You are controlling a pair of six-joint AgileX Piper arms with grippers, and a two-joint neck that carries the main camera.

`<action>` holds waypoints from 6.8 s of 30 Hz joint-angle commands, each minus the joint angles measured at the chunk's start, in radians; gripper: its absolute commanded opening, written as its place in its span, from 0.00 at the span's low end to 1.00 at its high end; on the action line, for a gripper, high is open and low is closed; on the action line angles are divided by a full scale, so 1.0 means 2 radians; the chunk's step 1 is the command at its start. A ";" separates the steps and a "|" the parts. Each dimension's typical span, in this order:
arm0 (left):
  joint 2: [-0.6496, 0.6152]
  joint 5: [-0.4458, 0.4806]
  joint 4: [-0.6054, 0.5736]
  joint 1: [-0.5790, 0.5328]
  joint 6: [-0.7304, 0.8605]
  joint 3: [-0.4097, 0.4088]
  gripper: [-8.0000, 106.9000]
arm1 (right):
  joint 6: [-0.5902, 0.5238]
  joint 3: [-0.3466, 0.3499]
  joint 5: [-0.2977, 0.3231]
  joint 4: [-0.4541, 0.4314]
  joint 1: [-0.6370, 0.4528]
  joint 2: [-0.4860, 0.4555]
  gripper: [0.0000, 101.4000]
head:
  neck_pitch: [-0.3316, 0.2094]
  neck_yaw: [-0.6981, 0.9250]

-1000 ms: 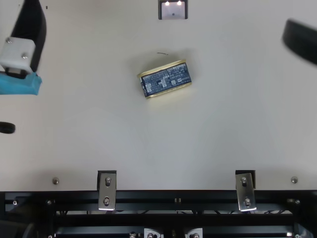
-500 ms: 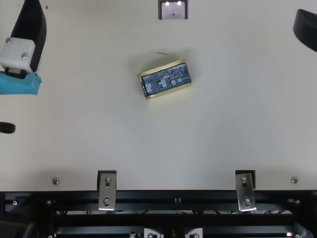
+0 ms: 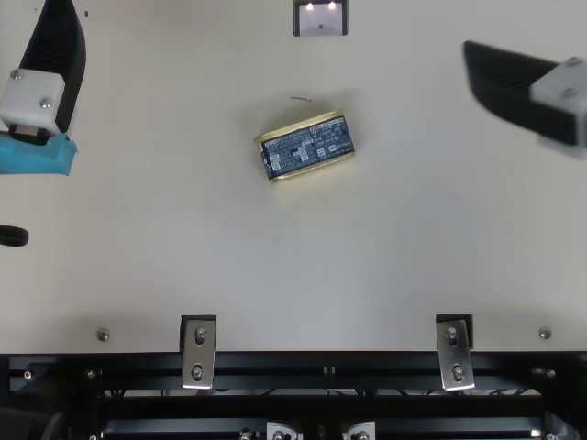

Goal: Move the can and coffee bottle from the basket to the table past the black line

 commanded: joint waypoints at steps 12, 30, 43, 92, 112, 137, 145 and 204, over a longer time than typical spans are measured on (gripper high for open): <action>0.000 0.000 0.000 0.000 0.000 0.000 0.85 | -0.068 -0.002 -0.019 -0.027 0.125 0.039 1.00 | -0.001 -0.001; 0.000 0.000 0.000 0.000 0.000 0.000 0.85 | -0.174 -0.008 -0.050 -0.135 0.251 0.098 1.00 | -0.001 -0.001; 0.000 0.000 0.000 0.000 0.000 0.000 0.85 | -0.246 -0.054 0.014 -0.133 0.289 0.158 1.00 | -0.001 -0.001; 0.000 0.000 0.000 0.000 0.000 0.000 0.85 | -0.326 -0.059 -0.027 -0.105 0.256 0.303 0.31 | -0.001 -0.001; 0.000 0.000 0.000 0.000 0.000 0.000 0.85 | -0.238 -0.039 -0.028 -0.083 0.192 0.227 0.00 | 0.001 -0.028; 0.000 0.000 0.000 0.000 0.000 0.000 0.85 | -0.145 0.120 -0.087 -0.097 -0.159 0.079 0.00 | -0.007 -0.303; 0.000 0.000 0.000 0.000 0.000 0.000 0.85 | -0.183 0.126 -0.084 -0.086 -0.291 0.074 0.00 | 0.002 -0.397; 0.000 0.000 0.000 0.000 0.000 0.000 0.85 | -0.259 0.144 -0.105 -0.118 -0.531 0.052 1.00 | 0.006 -0.441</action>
